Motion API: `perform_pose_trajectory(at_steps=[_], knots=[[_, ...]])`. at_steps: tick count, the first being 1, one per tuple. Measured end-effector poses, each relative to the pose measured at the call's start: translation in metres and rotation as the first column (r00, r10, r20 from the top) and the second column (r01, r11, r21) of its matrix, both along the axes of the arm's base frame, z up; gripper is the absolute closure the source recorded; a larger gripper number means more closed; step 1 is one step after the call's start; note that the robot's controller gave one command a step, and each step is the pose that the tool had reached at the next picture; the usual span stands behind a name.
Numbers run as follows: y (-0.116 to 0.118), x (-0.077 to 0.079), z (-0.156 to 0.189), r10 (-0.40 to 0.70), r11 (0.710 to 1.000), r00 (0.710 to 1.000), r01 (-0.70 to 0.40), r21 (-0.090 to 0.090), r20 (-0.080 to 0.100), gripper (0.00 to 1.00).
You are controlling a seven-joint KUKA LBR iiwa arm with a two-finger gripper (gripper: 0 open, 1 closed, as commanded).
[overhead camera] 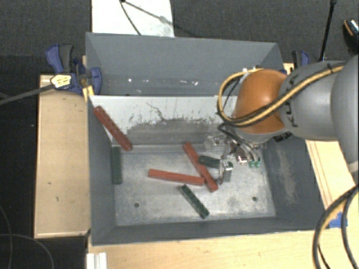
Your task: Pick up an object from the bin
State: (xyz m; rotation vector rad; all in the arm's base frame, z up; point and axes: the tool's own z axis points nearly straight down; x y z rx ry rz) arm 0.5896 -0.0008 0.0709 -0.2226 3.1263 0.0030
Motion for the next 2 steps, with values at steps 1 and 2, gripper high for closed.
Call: perform_pose_trajectory(at_steps=[1,2], knots=[[-0.002,-0.001,0.0,-0.001,1.0,1.0,0.001,-0.002,-0.002,1.0],[0.003,-0.026,0.205,0.047,0.999,0.999,-0.047,-0.003,0.005,1.0]])
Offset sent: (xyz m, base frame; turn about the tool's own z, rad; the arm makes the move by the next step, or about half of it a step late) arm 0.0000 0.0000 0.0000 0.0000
